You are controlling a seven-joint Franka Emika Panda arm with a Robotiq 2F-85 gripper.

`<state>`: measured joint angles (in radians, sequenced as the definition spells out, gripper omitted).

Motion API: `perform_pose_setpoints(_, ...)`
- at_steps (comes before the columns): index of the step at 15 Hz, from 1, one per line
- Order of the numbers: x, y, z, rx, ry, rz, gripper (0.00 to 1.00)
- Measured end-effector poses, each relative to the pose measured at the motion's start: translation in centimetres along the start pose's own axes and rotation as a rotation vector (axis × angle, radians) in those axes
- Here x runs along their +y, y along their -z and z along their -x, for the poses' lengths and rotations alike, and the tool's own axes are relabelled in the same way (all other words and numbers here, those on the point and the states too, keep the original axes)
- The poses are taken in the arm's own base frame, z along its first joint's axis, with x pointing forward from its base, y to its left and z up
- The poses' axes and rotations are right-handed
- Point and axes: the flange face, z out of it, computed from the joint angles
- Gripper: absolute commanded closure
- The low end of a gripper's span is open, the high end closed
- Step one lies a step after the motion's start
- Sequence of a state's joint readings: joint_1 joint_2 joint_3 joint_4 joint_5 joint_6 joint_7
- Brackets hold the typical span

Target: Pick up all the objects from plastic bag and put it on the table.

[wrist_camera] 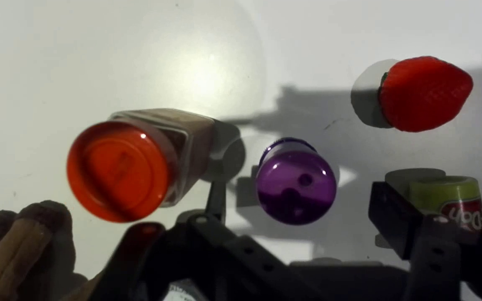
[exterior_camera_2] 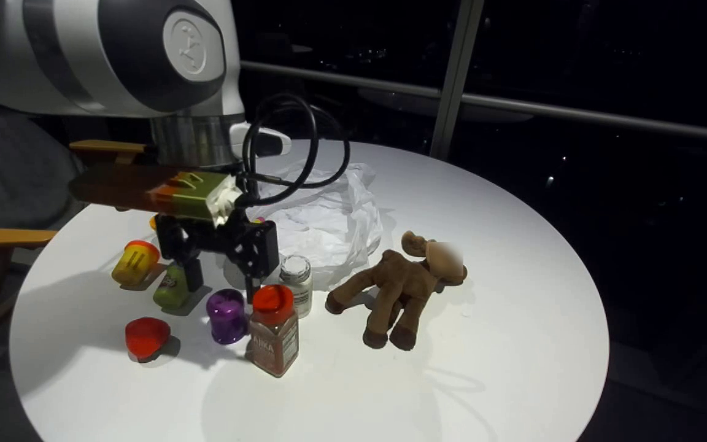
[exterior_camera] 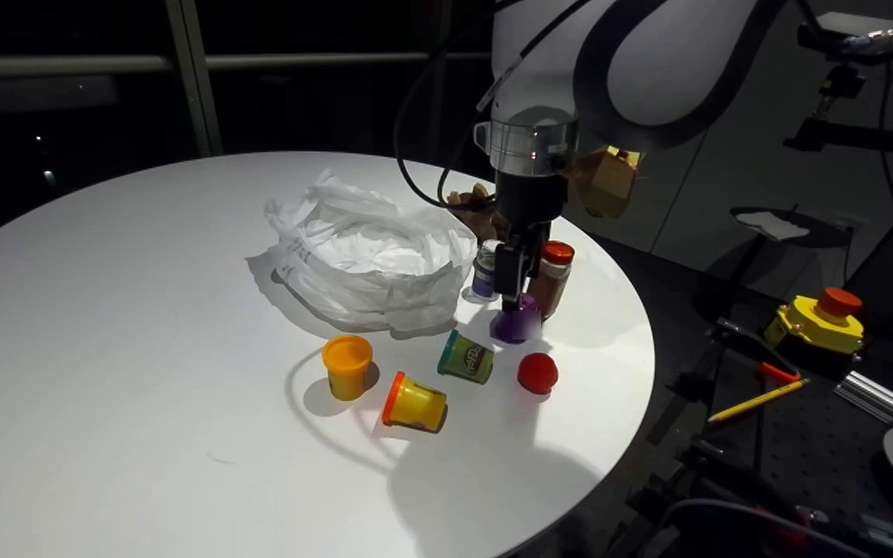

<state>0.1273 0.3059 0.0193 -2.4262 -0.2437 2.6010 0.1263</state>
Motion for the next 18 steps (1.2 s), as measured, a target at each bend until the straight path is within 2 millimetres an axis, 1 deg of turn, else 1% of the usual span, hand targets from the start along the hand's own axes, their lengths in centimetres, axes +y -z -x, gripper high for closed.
perform_pose_setpoints(1,0.1,1.1,-0.3,0.001,0.001,0.006,0.00)
perform_pose_setpoints(3,0.1,3.9,-1.2,0.022,-0.008,0.008,0.00)
perform_pose_setpoints(5,-0.1,6.8,-2.6,0.063,-0.027,-0.005,0.00)
perform_pose_setpoints(7,-0.4,8.6,-4.1,0.104,-0.043,-0.023,0.00)
perform_pose_setpoints(8,-0.7,9.0,-4.9,0.119,-0.046,-0.030,0.00)
perform_pose_setpoints(9,-1.0,9.0,-5.6,0.130,-0.046,-0.034,0.00)
perform_pose_setpoints(11,-1.7,8.1,-7.0,0.145,-0.043,-0.042,0.00)
perform_pose_setpoints(16,-3.7,3.7,-9.7,0.164,-0.041,-0.061,0.00)
perform_pose_setpoints(18,-4.0,2.7,-10.9,0.180,-0.050,-0.064,0.00)
